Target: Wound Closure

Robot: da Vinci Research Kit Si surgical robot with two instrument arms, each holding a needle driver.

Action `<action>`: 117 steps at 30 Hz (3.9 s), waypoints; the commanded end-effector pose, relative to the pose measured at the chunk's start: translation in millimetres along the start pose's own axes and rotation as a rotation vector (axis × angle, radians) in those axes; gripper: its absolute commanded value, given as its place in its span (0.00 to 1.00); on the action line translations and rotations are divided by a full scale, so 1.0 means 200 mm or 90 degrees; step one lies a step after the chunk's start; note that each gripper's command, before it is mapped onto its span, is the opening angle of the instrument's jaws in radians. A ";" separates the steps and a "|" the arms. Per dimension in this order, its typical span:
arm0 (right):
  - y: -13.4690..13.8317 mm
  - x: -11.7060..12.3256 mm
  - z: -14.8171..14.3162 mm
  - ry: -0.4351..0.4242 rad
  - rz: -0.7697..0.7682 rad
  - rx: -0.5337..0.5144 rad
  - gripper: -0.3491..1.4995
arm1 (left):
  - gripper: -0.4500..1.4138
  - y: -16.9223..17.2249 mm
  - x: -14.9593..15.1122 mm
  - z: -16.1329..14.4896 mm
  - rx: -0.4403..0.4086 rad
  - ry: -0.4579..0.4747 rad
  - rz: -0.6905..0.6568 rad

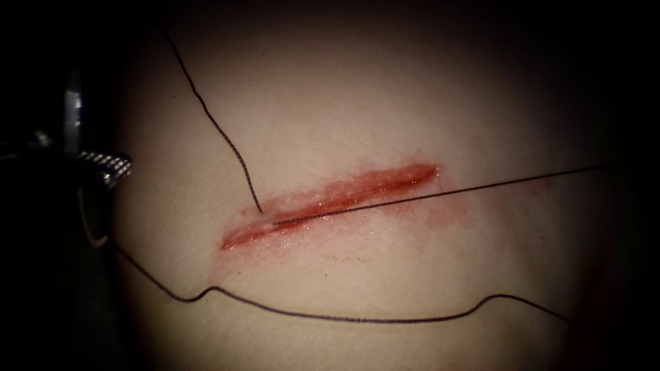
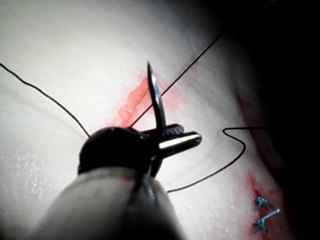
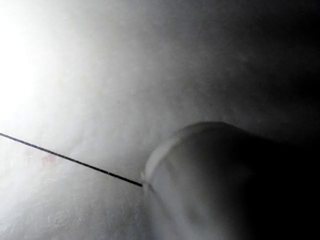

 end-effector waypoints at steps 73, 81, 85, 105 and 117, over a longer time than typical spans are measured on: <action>-0.148 0.161 0.052 0.009 -0.398 0.112 0.00 | 0.00 -0.003 -0.001 0.003 0.004 0.005 0.001; -0.120 0.137 0.031 -0.020 -0.359 0.097 0.00 | 0.00 -0.003 -0.001 0.003 0.004 0.005 0.000; -0.103 0.116 0.026 -0.038 -0.334 0.095 0.00 | 0.00 -0.003 -0.001 0.003 0.004 0.005 0.000; -0.085 0.099 -0.005 0.099 -0.222 0.018 0.93 | 0.00 -0.002 -0.001 0.003 0.004 0.005 0.000; -0.136 0.168 -0.017 0.251 -0.081 0.165 0.66 | 0.00 -0.003 -0.001 0.003 0.005 0.006 0.000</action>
